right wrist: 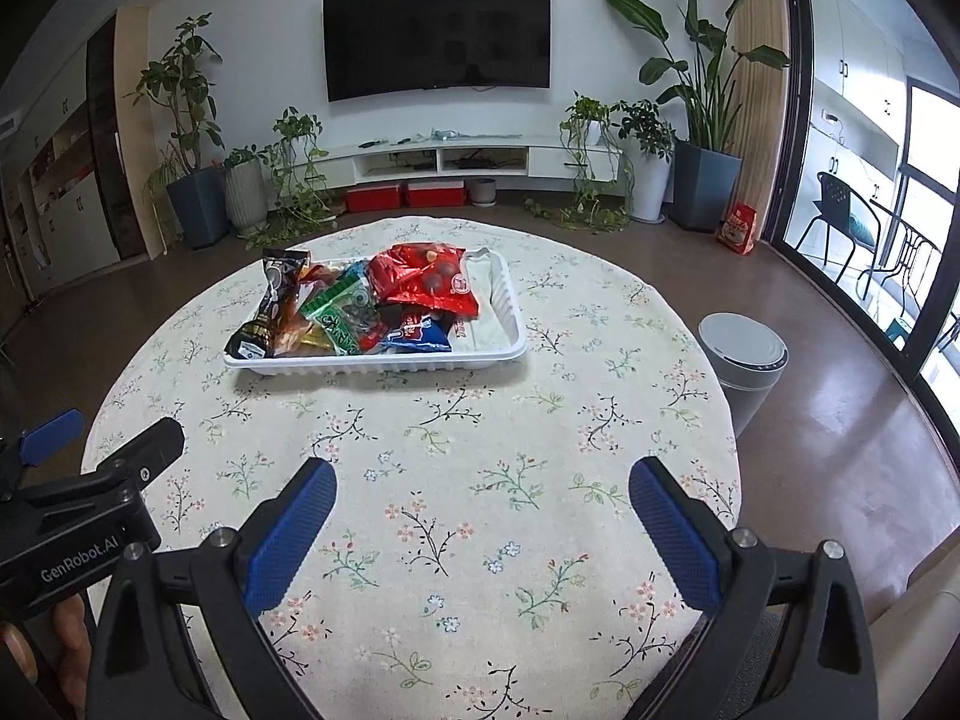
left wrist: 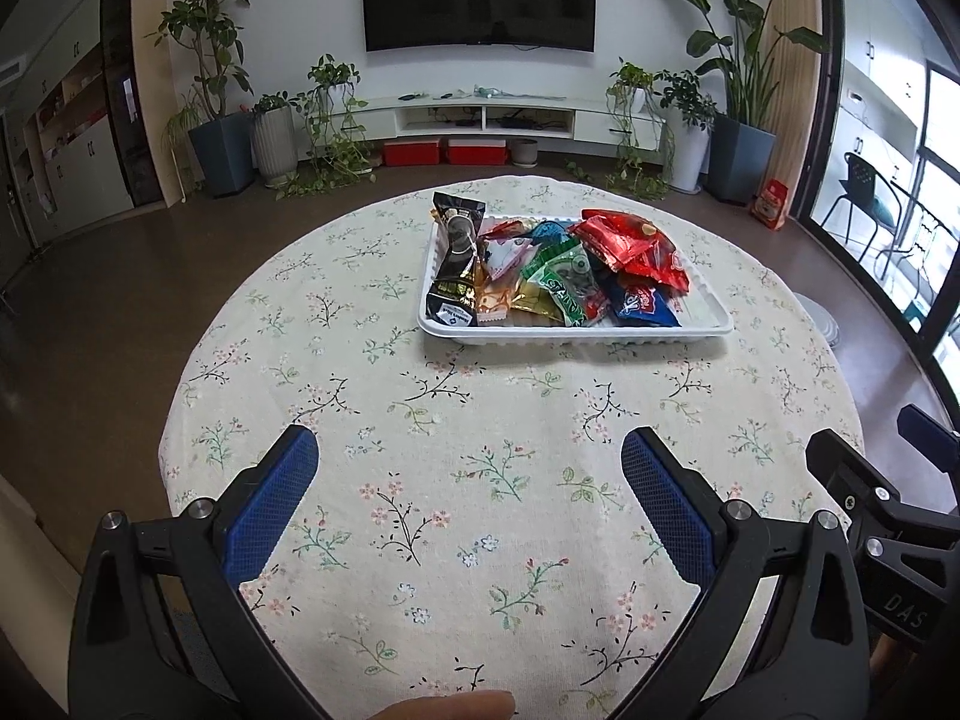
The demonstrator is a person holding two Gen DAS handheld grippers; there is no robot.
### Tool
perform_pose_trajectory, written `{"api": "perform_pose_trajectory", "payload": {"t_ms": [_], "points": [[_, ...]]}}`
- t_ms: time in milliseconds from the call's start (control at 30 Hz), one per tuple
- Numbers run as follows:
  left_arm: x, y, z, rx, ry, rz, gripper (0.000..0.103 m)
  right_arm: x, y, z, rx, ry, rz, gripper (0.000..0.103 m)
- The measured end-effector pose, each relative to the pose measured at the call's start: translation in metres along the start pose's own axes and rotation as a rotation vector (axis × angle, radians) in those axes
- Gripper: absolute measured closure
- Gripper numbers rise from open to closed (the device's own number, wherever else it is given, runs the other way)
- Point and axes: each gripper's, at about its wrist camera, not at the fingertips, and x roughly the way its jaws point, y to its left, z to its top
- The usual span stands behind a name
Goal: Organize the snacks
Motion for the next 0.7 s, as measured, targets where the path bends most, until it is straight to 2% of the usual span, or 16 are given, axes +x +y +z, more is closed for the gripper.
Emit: {"api": "perform_pose_trajectory", "payload": {"t_ms": [700], "points": [[0.011, 0.001, -0.007, -0.010, 0.026, -0.021, 0.000, 0.004, 0.003, -0.002, 0.002, 0.046, 0.000, 0.003]]}}
